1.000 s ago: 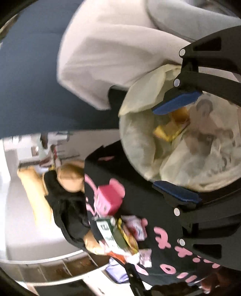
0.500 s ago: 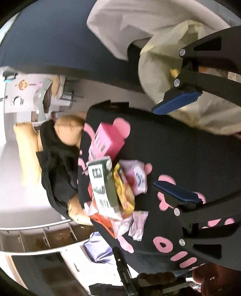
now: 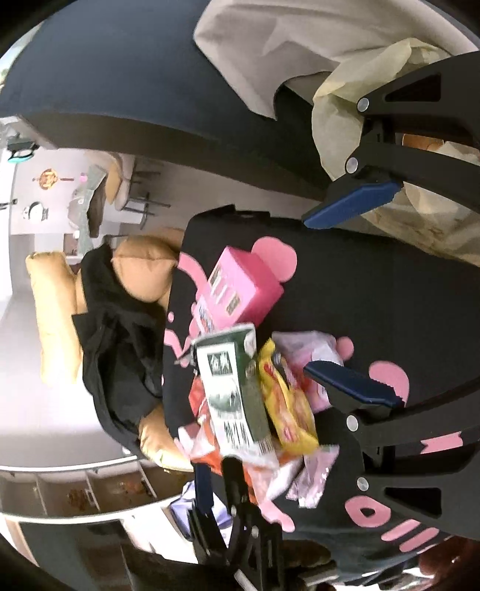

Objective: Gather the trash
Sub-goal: 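Grasp the green-white milk carton from the table with the left tool, then grasp the pink wrapper with the right tool while the left tool holds the milk carton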

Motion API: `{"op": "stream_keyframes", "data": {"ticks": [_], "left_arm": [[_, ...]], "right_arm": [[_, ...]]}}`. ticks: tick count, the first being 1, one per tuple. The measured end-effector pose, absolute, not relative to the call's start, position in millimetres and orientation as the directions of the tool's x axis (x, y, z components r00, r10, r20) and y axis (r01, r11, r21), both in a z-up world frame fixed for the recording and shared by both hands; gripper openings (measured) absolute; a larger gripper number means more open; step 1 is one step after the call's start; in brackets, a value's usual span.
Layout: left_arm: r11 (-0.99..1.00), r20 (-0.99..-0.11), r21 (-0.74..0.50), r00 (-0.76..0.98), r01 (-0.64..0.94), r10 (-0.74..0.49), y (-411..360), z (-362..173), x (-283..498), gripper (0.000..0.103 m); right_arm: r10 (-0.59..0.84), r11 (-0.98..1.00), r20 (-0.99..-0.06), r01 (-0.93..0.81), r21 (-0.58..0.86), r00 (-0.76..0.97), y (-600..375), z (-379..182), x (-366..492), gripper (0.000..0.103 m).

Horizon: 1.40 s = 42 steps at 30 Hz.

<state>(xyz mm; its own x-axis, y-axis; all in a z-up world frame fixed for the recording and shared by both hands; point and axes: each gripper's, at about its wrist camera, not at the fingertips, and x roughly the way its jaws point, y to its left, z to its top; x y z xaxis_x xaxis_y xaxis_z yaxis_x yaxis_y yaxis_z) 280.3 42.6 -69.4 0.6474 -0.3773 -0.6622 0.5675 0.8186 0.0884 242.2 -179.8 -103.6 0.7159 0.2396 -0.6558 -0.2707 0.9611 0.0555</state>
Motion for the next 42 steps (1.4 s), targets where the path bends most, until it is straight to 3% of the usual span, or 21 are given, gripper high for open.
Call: {"op": "stream_keyframes", "data": {"ticks": [6, 8, 13, 17, 25, 31, 42], "left_arm": [[0.768, -0.773, 0.094, 0.532, 0.634, -0.345, 13.1, -90.7, 329.1, 0.059], [0.760, -0.787, 0.136, 0.535, 0.636, -0.307, 3.8, -96.1, 335.4, 0.059], [0.793, -0.825, 0.092, 0.492, 0.602, -0.277, -0.2, -106.3, 351.4, 0.057], [0.850, -0.813, 0.018, 0.502, 0.527, -0.294, 15.4, -101.3, 349.1, 0.048], [0.915, -0.704, -0.121, 0.617, 0.384, -0.352, 72.0, -53.9, 305.8, 0.046], [0.968, -0.628, -0.109, 0.740, 0.225, -0.242, 120.2, -35.9, 255.9, 0.046], [0.984, -0.663, -0.174, 0.744, -0.048, -0.081, 197.5, -70.3, 193.9, 0.046]], "right_arm": [[0.249, 0.967, -0.678, -0.218, 0.133, 0.691, -204.8, -114.3, 264.5, 0.070], [0.237, 0.970, -0.678, -0.210, 0.124, 0.696, -207.5, -116.1, 268.5, 0.070], [0.240, 0.968, -0.689, -0.222, 0.117, 0.684, -202.2, -124.8, 274.9, 0.070], [0.260, 0.962, -0.706, -0.238, 0.133, 0.659, -196.1, -134.0, 276.2, 0.070], [0.316, 0.942, -0.702, -0.300, 0.151, 0.638, -174.5, -129.6, 265.7, 0.070], [0.374, 0.915, -0.688, -0.370, 0.162, 0.623, -140.8, -120.0, 252.3, 0.070], [0.541, 0.727, -0.705, -0.676, 0.117, 0.460, -23.7, -119.9, 223.9, 0.070]]}}
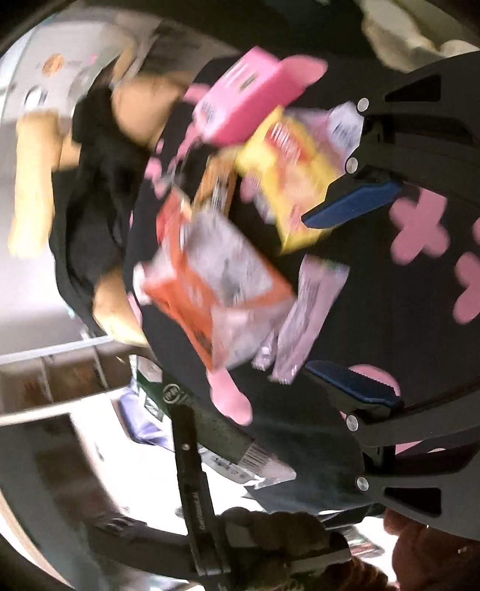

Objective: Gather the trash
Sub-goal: 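Grasp the pink wrapper with the right tool while the left tool holds the milk carton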

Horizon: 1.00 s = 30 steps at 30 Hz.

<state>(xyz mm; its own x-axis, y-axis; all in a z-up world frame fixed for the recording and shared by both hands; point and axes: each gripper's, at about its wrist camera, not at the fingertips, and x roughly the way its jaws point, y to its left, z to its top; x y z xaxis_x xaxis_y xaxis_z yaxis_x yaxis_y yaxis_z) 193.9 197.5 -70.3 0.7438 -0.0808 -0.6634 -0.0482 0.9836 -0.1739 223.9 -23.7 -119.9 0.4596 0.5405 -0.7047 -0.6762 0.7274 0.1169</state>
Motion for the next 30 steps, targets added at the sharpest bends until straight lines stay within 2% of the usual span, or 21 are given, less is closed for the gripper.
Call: {"op": "stream_keyframes", "data": {"ticks": [3, 9, 16, 21, 24, 25, 27, 30], "left_arm": [[0.974, -0.667, -0.206, 0.741, -0.089, -0.073, 212.8, -77.6, 180.3, 0.046], [0.955, -0.685, -0.257, 0.725, -0.150, -0.070, 240.2, -93.0, 163.6, 0.046], [0.947, -0.692, -0.286, 0.715, -0.149, -0.096, 244.1, -103.3, 159.5, 0.046], [0.943, -0.705, -0.301, 0.699, -0.140, -0.121, 237.4, -108.7, 162.7, 0.046], [0.943, -0.708, -0.301, 0.695, -0.140, -0.123, 235.4, -109.0, 163.3, 0.046], [0.943, -0.708, -0.302, 0.696, -0.141, -0.123, 235.4, -109.0, 163.2, 0.046], [0.942, -0.707, -0.303, 0.697, -0.144, -0.121, 235.1, -108.7, 162.7, 0.046], [0.941, -0.706, -0.301, 0.699, -0.152, -0.113, 237.1, -107.6, 161.2, 0.046]], "right_arm": [[0.525, 0.713, -0.723, -0.696, 0.085, 0.449, -2.9, -128.1, 232.1, 0.070], [0.522, 0.718, -0.778, -0.673, 0.178, 0.350, 6.7, -153.4, 249.3, 0.070], [0.539, 0.697, -0.787, -0.684, 0.217, 0.300, -5.1, -161.0, 210.2, 0.070], [0.496, 0.711, -0.798, -0.687, 0.148, 0.342, -5.5, -163.5, 194.6, 0.071], [0.467, 0.715, -0.807, -0.691, 0.105, 0.360, -0.3, -164.3, 190.7, 0.074], [0.457, 0.709, -0.813, -0.700, 0.087, 0.361, 2.9, -165.0, 188.0, 0.079], [0.443, 0.689, -0.823, -0.722, 0.059, 0.356, 6.3, -165.0, 184.4, 0.079], [0.495, 0.667, -0.792, -0.741, 0.083, 0.357, 1.2, -156.5, 177.0, 0.079]]}}
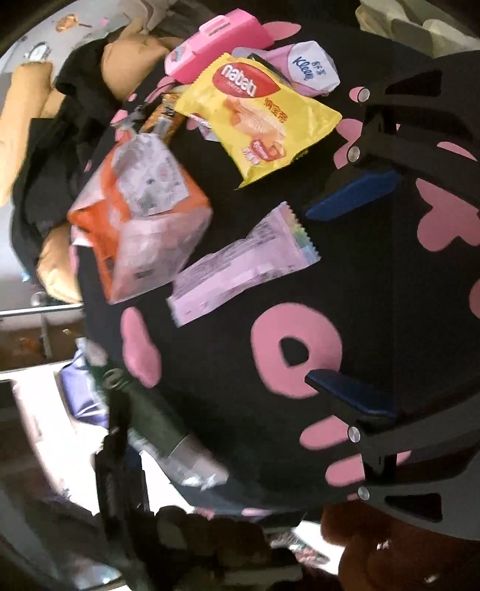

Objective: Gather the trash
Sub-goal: 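Grasp the pink wrapper with the right tool while the left tool holds the milk carton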

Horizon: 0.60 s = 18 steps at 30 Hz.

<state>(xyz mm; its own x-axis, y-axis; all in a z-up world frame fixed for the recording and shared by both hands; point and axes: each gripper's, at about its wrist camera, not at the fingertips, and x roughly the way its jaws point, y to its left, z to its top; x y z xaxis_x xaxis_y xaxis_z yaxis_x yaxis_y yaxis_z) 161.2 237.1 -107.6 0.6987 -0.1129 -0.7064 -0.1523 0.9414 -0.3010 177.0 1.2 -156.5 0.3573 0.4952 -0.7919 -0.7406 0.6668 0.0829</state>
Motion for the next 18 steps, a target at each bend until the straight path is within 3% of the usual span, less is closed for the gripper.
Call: {"op": "stream_keyframes", "data": {"ticks": [3, 5, 18], "left_arm": [[0.940, -0.709, -0.302, 0.697, -0.158, -0.111, 239.5, -107.6, 162.1, 0.046], [0.938, -0.709, -0.307, 0.695, -0.158, -0.115, 238.7, -108.0, 163.7, 0.046], [0.934, -0.709, -0.320, 0.694, -0.161, -0.124, 244.3, -109.1, 160.8, 0.046]], "right_arm": [[0.508, 0.682, -0.758, -0.728, 0.063, 0.410, 1.7, -140.3, 181.7, 0.077], [0.508, 0.688, -0.758, -0.722, 0.071, 0.409, 8.3, -133.8, 194.9, 0.057], [0.426, 0.675, -0.823, -0.737, 0.014, 0.375, 46.1, -153.1, 224.2, 0.023]]}}
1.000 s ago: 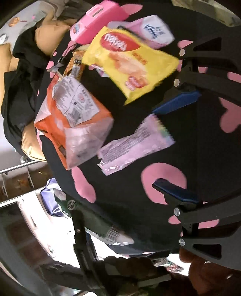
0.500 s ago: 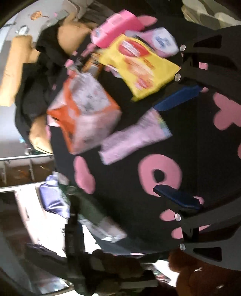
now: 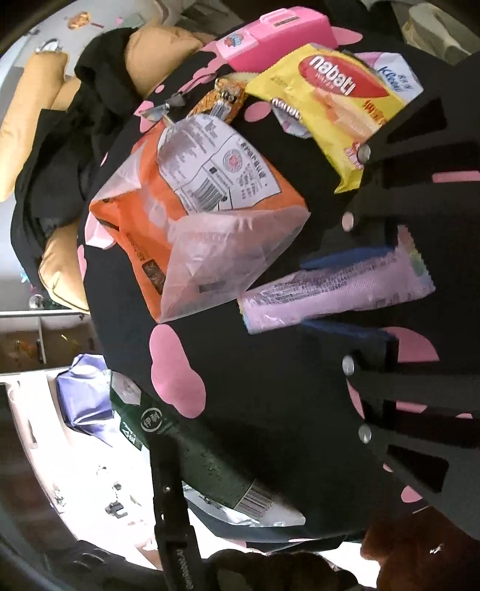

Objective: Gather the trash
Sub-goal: 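Grasp the pink wrapper with the right tool while the left tool holds the milk carton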

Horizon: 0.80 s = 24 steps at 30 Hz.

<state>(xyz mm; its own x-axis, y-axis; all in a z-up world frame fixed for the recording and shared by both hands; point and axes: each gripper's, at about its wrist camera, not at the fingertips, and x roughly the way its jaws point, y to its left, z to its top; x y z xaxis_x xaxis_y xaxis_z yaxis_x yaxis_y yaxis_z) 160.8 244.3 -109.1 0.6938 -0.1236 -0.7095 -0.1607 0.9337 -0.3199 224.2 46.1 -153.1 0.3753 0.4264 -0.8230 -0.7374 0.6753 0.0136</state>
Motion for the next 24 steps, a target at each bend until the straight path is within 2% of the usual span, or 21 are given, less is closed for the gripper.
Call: {"op": "stream_keyframes", "data": {"ticks": [2, 11, 24], "left_arm": [[0.933, -0.711, -0.323, 0.692, -0.158, -0.129, 243.0, -109.9, 161.0, 0.046], [0.942, -0.686, -0.315, 0.713, -0.113, -0.143, 226.0, -92.7, 158.7, 0.046], [0.970, -0.520, -0.232, 0.834, 0.071, -0.185, 137.7, -7.4, 159.8, 0.046]], "right_arm": [[0.426, 0.674, -0.823, -0.739, 0.011, 0.376, 43.8, -150.1, 221.7, 0.019], [0.463, 0.718, -0.761, -0.696, 0.021, 0.454, 5.9, -116.8, 204.5, 0.016], [0.447, 0.826, -0.598, -0.564, -0.010, 0.665, -94.4, -49.6, 181.7, 0.016]]}}
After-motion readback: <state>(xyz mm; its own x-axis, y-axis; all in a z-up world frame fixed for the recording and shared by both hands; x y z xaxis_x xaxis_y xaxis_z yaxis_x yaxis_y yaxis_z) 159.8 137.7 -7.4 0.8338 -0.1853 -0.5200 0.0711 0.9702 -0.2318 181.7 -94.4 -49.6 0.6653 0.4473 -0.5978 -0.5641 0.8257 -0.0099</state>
